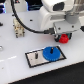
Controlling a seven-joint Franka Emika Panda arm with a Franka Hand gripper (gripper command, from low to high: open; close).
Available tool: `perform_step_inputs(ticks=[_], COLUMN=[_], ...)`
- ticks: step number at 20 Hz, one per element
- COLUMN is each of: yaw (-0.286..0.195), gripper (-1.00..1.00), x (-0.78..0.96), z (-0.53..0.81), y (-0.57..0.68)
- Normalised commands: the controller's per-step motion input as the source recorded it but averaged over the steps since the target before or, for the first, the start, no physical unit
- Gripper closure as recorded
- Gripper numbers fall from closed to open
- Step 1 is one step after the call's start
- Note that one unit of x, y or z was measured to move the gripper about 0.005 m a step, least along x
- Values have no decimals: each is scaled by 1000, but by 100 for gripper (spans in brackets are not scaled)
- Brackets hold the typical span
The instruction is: Insert the blue gear onto the right peg, followed by the red gear
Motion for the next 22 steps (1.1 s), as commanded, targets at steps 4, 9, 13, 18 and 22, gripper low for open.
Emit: perform_step_inputs(ticks=[4,9,13,18,22], yaw=[0,0,0,0,0], gripper=[100,100,100,100,100], x=[233,475,597,628,611], z=[555,566,465,390,346], y=[42,-126,-215,-252,-278])
